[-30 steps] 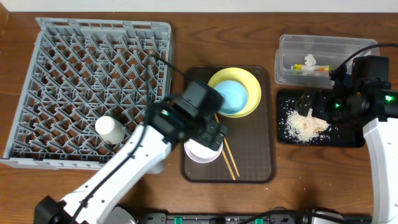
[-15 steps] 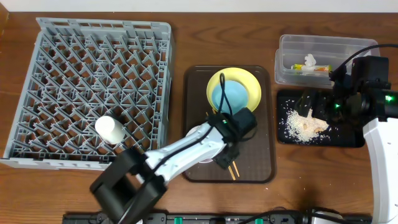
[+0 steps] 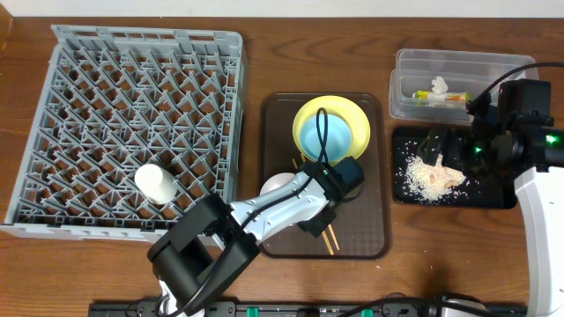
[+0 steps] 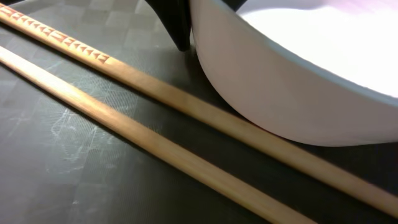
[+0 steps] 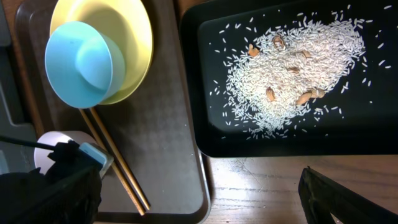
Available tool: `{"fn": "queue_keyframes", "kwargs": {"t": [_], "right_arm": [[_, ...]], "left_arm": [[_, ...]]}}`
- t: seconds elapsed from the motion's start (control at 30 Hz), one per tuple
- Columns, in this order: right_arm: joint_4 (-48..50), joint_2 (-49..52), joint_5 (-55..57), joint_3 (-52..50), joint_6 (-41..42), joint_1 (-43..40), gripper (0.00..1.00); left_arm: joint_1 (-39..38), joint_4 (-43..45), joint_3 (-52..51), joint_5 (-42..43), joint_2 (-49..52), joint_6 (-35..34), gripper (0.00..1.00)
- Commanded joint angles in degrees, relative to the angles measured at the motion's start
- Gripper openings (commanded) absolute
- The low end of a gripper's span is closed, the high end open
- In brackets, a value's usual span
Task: Sort waste into correct bins and load items into the dishwasher
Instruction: 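Reach the left gripper to the white bowl on the tray and grasp it, then carry the white bowl with the left gripper into the rack and release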
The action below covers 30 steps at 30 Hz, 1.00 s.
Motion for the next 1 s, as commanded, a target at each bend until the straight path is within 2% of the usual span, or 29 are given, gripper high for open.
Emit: {"fn": "queue_keyframes", "kwargs": {"t": [0.0,0.23,0.33,0.4,0.57,0.7,0.83,0.87,0.97], "right_arm": [[-0.20,-0.48,0.13,0.94,0.57,-0.50,0.99],[-0.31,-0.48,0.13,0.94,0.55,-0.50,0.99],[-0.37,-0.48,0.15,0.94,0.31,-0.50,0.99],[-0.39,-0.48,0.15,0.94,0.15,-0.50,0.99],[-0.42,-0.48,0.13,0.94,0.17,-0.50,0.99],[-0.59,-0.48,0.15,0.94,0.17,-0.50,0.99],[-0.66,-0.48,0.13,0.94,0.15,-0.50,0.99],[-0.68,-0.48,0.13,0.94,0.17,-0.50,0.99],[-0.81,-0.48,0.13,0.94,0.17,-0.50,0.99]], "left_arm": [[-0.02,-2.84,2.03,-3.23,-0.96,-0.31,0.07],[1.36,-7.80,9.68,-4.57,-9.84,1.27,0.08],[4.52,-7.63,10.32,-4.20,-14.93,1.57,0.07],[7.56,-7.58,10.32,-0.96,-17.81,3.65,0.07],[17.46,-6.95,10.32,12.07,-24.39,9.07,0.08],[31.74,-4.52,10.32,33.94,-28.26,13.14,0.08],[44.13,-4.57,10.29,50.03,-27.91,16.15,0.07],[52.70,-4.55,10.21,59.14,-26.34,18.05,0.08],[59.30,-4.52,10.21,65.37,-24.00,18.21,0.07]]}}
